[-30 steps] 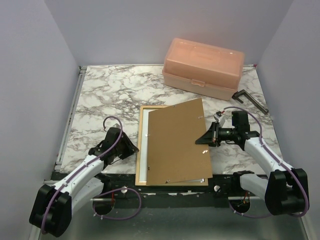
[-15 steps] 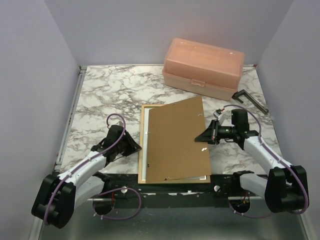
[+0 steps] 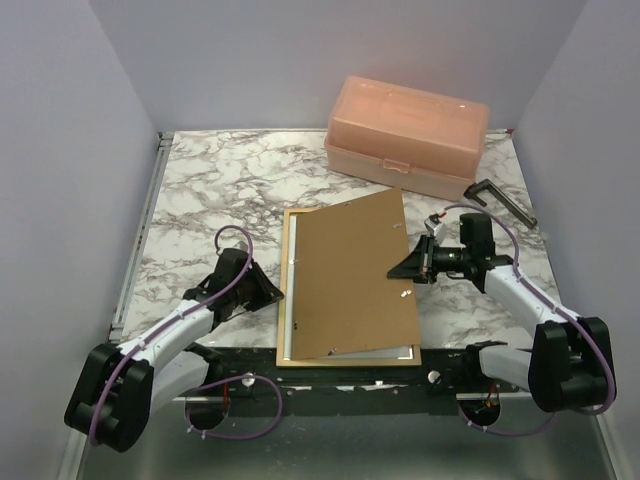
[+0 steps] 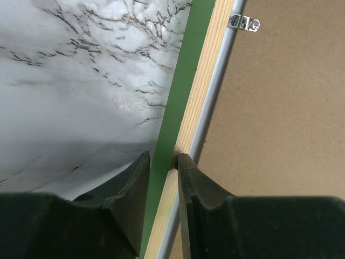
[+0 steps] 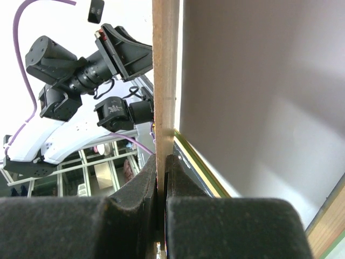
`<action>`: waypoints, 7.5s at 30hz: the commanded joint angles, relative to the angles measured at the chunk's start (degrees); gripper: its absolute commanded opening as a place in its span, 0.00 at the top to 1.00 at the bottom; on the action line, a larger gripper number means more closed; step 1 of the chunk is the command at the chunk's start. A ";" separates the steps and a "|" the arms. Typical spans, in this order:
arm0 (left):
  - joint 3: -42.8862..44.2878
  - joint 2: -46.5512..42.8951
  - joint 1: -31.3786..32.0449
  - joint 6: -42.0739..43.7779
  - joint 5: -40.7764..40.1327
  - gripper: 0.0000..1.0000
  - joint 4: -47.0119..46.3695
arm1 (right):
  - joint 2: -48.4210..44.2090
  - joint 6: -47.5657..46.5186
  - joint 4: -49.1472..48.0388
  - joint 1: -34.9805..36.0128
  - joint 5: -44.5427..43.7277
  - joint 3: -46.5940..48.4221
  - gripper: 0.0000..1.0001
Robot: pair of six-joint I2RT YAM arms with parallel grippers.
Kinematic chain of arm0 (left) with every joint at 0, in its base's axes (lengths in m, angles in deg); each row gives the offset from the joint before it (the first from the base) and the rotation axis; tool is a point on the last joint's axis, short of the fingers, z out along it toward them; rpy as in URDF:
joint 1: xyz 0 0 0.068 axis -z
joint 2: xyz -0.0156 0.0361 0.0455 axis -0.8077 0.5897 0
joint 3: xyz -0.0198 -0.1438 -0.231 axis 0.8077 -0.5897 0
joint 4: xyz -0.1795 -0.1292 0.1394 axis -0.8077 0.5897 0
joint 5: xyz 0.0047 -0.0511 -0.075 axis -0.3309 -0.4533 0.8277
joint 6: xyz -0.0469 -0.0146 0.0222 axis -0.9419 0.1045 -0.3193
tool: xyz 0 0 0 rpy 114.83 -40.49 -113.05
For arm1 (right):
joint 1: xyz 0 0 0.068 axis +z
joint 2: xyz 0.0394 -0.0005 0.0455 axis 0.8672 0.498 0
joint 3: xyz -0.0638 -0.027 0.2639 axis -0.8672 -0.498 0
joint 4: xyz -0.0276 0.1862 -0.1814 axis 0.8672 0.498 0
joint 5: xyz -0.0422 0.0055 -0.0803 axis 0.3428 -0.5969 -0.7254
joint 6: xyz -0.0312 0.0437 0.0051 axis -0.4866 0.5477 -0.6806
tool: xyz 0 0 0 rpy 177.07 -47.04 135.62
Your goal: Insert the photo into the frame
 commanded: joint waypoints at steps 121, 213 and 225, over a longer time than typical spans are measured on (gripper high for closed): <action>9.27 7.92 5.37 9.82 -8.33 0.46 10.17 | -6.12 -6.11 14.88 5.22 -10.99 21.93 0.99; 9.84 14.06 8.09 1.72 -9.79 0.66 6.22 | -12.43 18.01 -20.99 0.95 10.60 6.99 0.99; 11.57 9.46 4.96 5.07 -13.14 0.90 14.44 | -10.24 2.12 -4.13 0.00 6.35 8.31 0.99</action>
